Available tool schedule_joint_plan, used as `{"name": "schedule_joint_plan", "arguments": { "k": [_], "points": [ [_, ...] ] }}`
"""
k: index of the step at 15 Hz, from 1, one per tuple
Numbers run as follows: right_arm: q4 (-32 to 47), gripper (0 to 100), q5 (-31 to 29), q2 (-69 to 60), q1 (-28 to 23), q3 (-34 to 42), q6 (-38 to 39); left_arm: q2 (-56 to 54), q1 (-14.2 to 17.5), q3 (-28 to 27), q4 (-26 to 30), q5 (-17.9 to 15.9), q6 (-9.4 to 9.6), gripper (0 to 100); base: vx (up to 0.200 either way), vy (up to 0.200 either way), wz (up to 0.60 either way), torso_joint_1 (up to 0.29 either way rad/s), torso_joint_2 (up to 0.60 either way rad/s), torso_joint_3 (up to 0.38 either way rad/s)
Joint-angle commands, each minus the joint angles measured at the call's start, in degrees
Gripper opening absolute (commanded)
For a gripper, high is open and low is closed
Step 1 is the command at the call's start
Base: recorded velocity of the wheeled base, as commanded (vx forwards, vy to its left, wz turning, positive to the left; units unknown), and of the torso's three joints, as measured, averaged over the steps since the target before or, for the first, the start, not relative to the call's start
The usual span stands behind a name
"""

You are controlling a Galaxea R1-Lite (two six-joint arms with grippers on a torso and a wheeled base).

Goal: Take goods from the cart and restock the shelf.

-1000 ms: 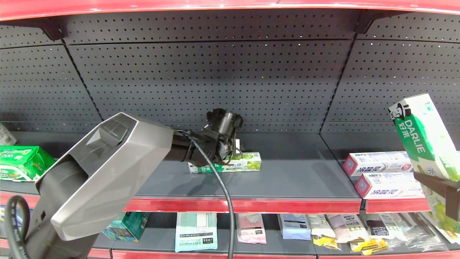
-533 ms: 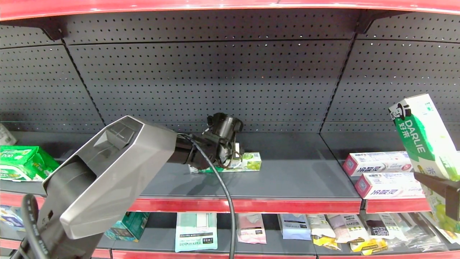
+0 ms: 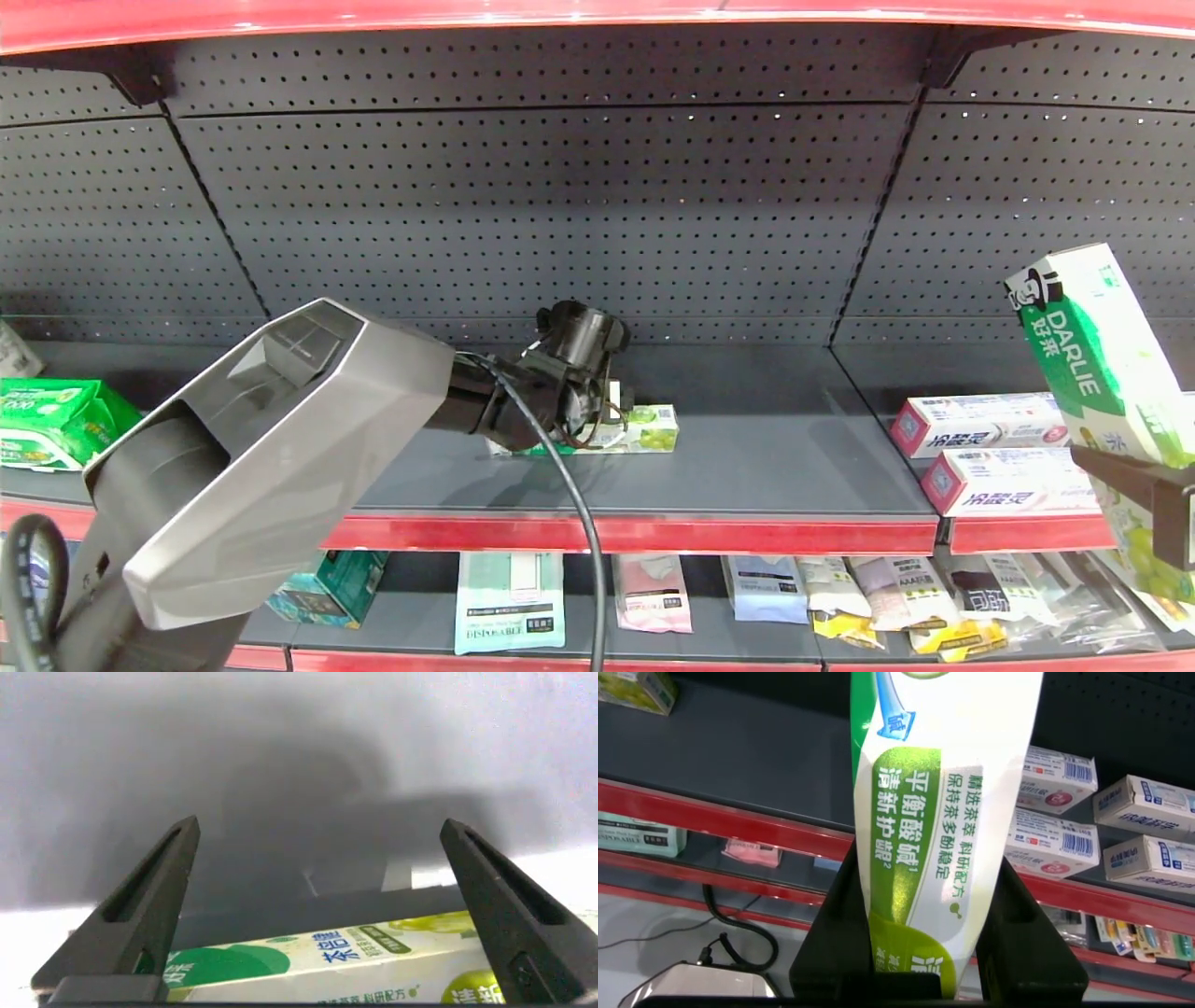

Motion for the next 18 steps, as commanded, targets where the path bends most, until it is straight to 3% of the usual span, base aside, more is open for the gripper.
{"name": "schedule_joint_plan", "arguments": {
  "k": [1, 5, 9, 18],
  "points": [
    [-0.02, 0, -0.02, 0.15, 0.05, -0.04, -0.04, -2.13, -0.17, 3.92, 0.00, -0.47, -0.23, 100, 0.000, 0.000, 0.00, 0.000, 0.00, 0.000],
    [-0.02, 0, -0.02, 0.15, 0.22, -0.31, -0.04, -4.77, -0.78, 8.41, -0.08, -0.47, -0.40, 100, 0.000, 0.000, 0.00, 0.000, 0.00, 0.000],
    [-0.02, 0, -0.02, 0.06, 0.22, -0.31, -0.04, -6.26, -2.10, 10.69, -0.08, -0.47, -3.04, 100, 0.000, 0.000, 0.00, 0.000, 0.00, 0.000],
    [-0.02, 0, 0.25, 0.06, 0.22, -0.40, -0.04, -10.31, -2.80, 17.99, -2.10, -0.73, -3.04, 100, 0.000, 0.000, 0.00, 0.000, 0.00, 0.000]
  ]
}}
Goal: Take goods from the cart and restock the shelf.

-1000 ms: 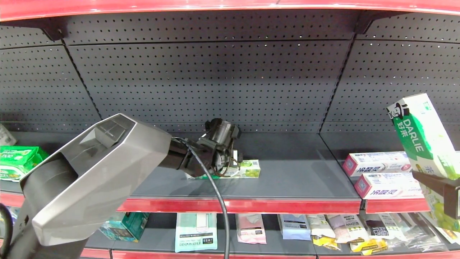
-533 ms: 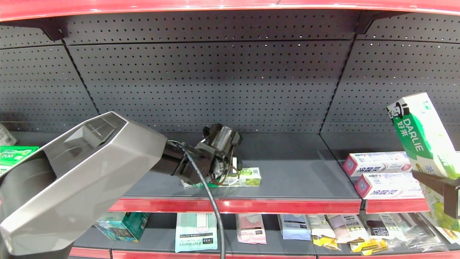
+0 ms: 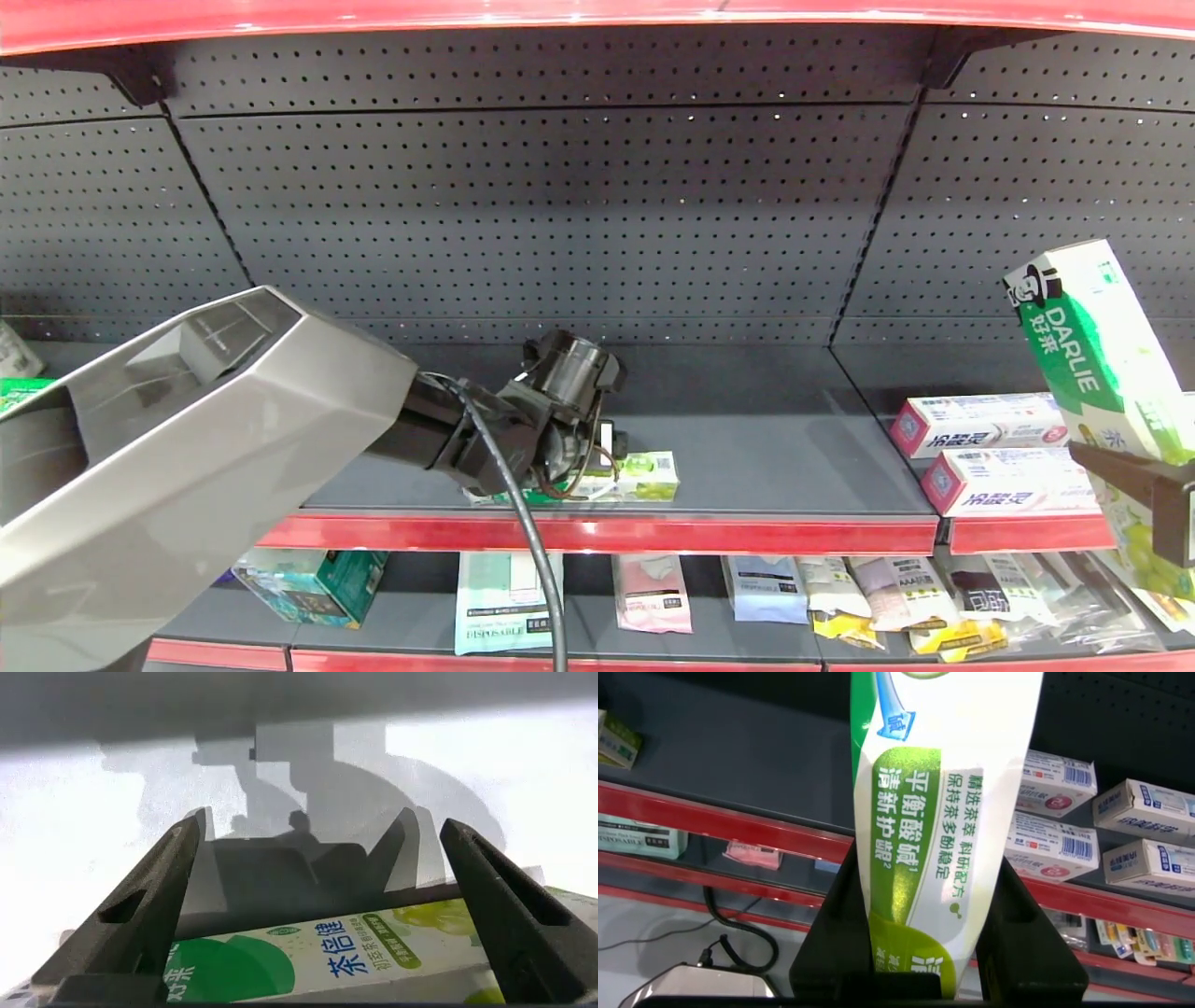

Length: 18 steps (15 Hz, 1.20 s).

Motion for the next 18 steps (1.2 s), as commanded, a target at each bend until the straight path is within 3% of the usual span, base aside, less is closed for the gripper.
{"name": "schedule_joint_plan", "arguments": {
  "k": [1, 5, 18],
  "points": [
    [-0.03, 0, 0.00, 0.06, 0.03, 0.08, -0.04, -1.08, 0.09, 2.52, -1.99, -0.03, 0.30, 100, 0.000, 0.000, 0.00, 0.000, 0.00, 0.000],
    [-0.03, 0, 0.09, 0.15, 0.03, -0.01, -0.04, -1.96, -0.35, 4.71, -2.69, -0.29, 0.30, 100, 0.000, 0.000, 0.00, 0.000, 0.00, 0.000],
    [-0.03, 0, 0.09, 2.08, 0.03, -0.53, -0.04, -4.68, -0.09, 4.10, -3.13, -0.73, 0.38, 100, 0.000, 0.000, 0.00, 0.000, 0.00, 0.000]
  ]
}}
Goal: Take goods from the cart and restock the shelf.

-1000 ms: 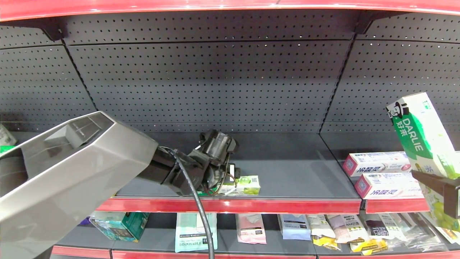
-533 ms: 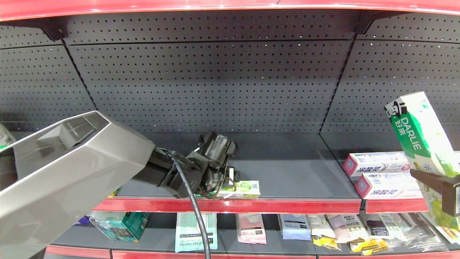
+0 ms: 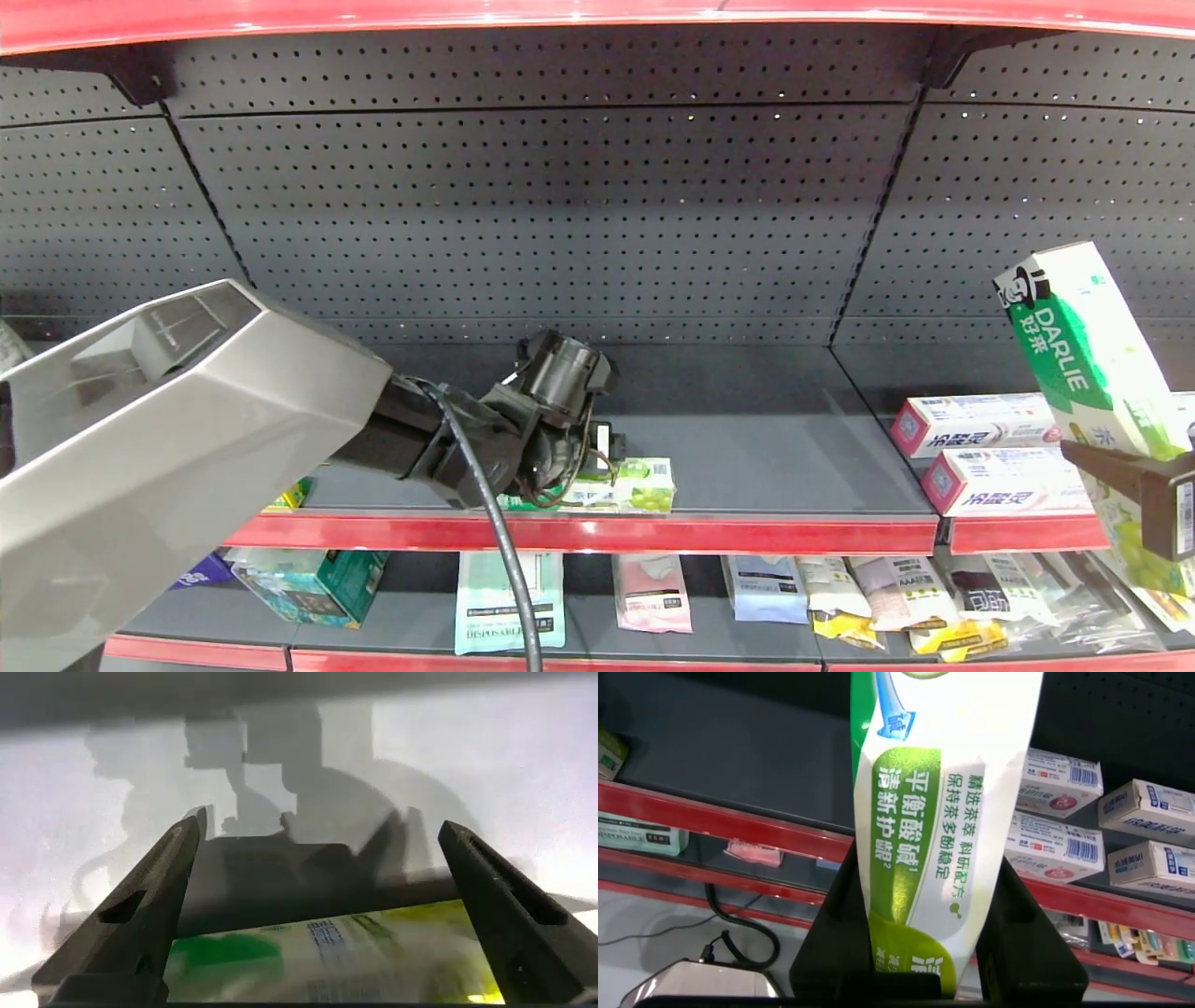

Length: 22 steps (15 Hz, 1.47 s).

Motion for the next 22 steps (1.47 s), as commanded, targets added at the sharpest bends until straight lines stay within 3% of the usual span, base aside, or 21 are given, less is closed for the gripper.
{"name": "schedule_joint_plan", "arguments": {
  "k": [1, 5, 10, 11, 16, 18, 20, 22],
  "points": [
    [-0.03, 0, -0.02, 1.33, 0.00, 0.10, -0.04, -2.94, 1.13, 0.22, -0.01, 0.16, 0.03, 100, 0.000, 0.000, 0.00, 0.000, 0.00, 0.000],
    [-0.03, 0, 0.07, 3.26, 0.09, -0.16, -0.12, -9.36, 2.98, 4.17, -0.01, 0.34, -0.05, 100, 0.000, 0.000, 0.00, 0.000, 0.00, 0.000],
    [-0.12, 0, 4.02, 7.57, 0.09, -2.71, -3.82, -22.80, 3.60, 16.92, -1.15, 0.34, -0.05, 100, 0.000, 0.000, 0.00, 0.000, 0.00, 0.000],
    [-0.12, 0, 4.99, 9.77, 0.18, -4.20, -5.13, -29.48, 4.30, 22.81, -1.15, 0.34, 0.03, 100, 0.000, 0.000, 0.00, 0.000, 0.00, 0.000],
    [-0.12, 0, 6.75, 12.84, 0.44, -6.14, -8.91, -49.17, 14.67, 40.21, -0.98, 0.25, 0.12, 100, 0.000, 0.000, 0.00, 0.000, 0.00, 0.000],
    [-0.12, 0, 6.75, 13.19, 1.67, -5.79, -8.91, -57.26, 16.60, 46.71, -0.62, 0.34, 0.12, 100, 0.000, 0.000, 0.00, 0.000, 0.00, 0.000],
    [-0.21, 0, 8.07, 14.43, 2.64, -6.23, -8.91, -63.85, 18.89, 51.11, 0.52, 0.78, 0.47, 100, 0.000, 0.000, 0.00, 0.000, 0.00, 0.000],
    [-0.12, 0, 9.91, 15.66, 2.90, -6.31, -9.44, -70.09, 21.35, 51.55, 6.93, 0.87, 1.88, 100, 0.000, 0.000, 0.00, 0.000, 0.00, 0.000]
  ]
}}
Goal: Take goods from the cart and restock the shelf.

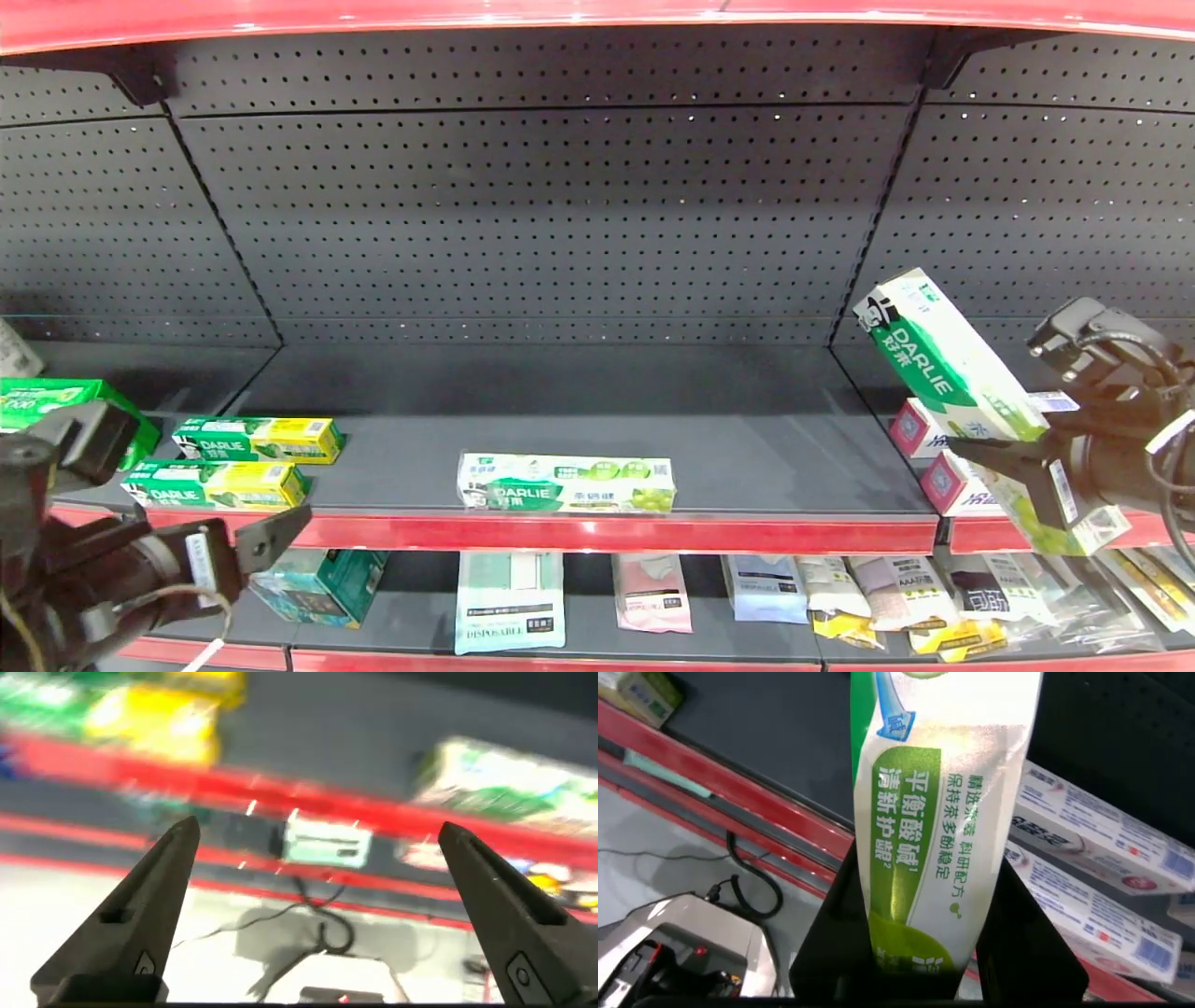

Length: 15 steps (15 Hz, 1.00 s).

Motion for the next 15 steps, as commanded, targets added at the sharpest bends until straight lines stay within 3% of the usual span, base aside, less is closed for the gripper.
{"name": "schedule_joint_plan", "arguments": {
  "k": [1, 2, 6, 7, 8, 9, 10, 12, 15],
  "points": [
    [-0.03, 0, 1.35, 2.18, 0.91, -0.48, -0.87, -13.06, 3.22, 2.15, 8.03, -0.03, 1.72, 100, 0.000, 0.000, 0.00, 0.000, 0.00, 0.000],
    [-0.03, 0, 2.14, 3.67, 1.44, -1.01, -1.48, -17.19, 3.22, 2.15, 12.60, -0.20, 2.52, 100, 0.000, 0.000, 0.00, 0.000, 0.00, 0.000],
    [-0.03, 0, 2.32, 5.60, 2.58, -2.68, -5.18, -27.04, 3.13, 2.06, 19.37, -0.47, 4.45, 100, 0.000, 0.000, 0.00, 0.000, 0.00, 0.000],
    [-0.03, 0, 2.32, 6.31, 2.58, -3.65, -6.14, -34.68, 2.87, 2.15, 24.11, -2.23, 9.46, 100, 0.000, 0.000, 0.00, 0.000, 0.00, 0.000],
    [-0.03, 0, 2.32, 6.40, 2.58, -4.00, -6.23, -38.02, 2.87, 1.97, 26.75, -3.19, 11.74, 100, 0.000, 0.000, 0.00, 0.000, 0.00, 0.000],
    [-0.03, 0, 2.32, 6.48, 3.02, -4.35, -6.23, -43.12, 2.87, 1.44, 30.79, -4.34, 15.79, 100, 0.000, 0.000, 0.00, 0.000, 0.00, 0.000],
    [-0.03, 0, 2.23, 6.48, 3.46, -4.61, -6.23, -45.93, 2.87, 1.44, 32.64, -4.42, 17.63, 100, 0.000, 0.000, 0.00, 0.000, 0.00, 0.000],
    [-0.03, 0, 2.23, 6.57, 3.81, -4.61, -6.23, -49.45, 2.87, 1.71, 34.57, -4.42, 19.30, 100, 0.000, 0.000, 0.00, 0.000, 0.00, 0.000],
    [-0.03, 0, 2.14, 6.66, 4.25, -4.44, -6.23, -55.95, 2.96, 1.80, 39.58, -4.16, 19.83, 100, 0.000, 0.000, 0.00, 0.000, 0.00, 0.000]
  ]
}}
